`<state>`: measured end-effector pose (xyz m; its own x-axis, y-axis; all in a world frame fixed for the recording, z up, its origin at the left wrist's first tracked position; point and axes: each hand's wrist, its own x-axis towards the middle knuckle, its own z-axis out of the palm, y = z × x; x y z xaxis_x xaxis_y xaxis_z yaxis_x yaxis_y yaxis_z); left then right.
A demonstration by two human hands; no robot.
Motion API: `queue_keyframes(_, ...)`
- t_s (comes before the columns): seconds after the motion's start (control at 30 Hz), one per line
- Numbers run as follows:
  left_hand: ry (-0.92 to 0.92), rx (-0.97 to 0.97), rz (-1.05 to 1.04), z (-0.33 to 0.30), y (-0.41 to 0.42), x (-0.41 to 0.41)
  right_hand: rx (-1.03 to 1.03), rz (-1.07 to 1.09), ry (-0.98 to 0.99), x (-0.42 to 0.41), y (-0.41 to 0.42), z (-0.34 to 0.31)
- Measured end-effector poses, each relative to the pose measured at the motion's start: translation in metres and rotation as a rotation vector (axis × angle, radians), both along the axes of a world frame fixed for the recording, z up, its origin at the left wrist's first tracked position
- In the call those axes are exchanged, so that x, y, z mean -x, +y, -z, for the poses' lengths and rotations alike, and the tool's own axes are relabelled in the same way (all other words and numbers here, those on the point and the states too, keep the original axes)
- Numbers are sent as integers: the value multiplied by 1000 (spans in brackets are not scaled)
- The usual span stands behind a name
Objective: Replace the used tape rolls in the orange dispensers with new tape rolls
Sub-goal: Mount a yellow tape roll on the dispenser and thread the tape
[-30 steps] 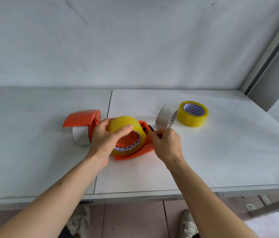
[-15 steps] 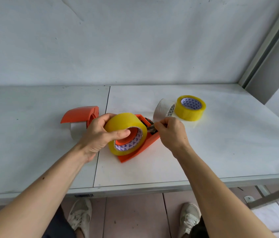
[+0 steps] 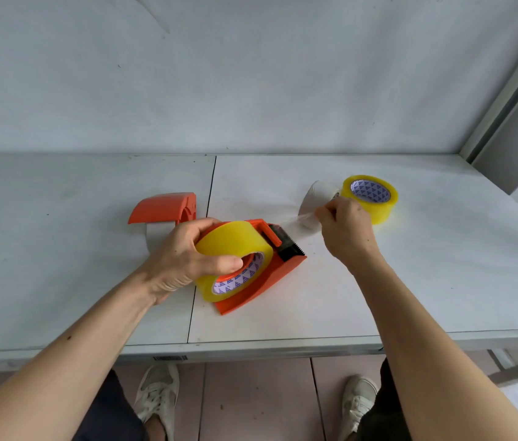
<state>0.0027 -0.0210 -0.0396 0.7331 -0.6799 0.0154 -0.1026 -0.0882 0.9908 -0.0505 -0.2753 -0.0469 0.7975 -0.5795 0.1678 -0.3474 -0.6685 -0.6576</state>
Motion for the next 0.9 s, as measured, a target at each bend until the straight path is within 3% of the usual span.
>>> queue_keyframes(0.43,32,70,26,-7,19,-1,-11,171,-90,2,-25,1)
queue_keyframes(0.63,188,324,-171,0,10,-3,-503,121,-285,4,-12,1)
queue_keyframes(0.9,423,462,-163,1,9,-6,-1219,17,-426,11,-10,-11)
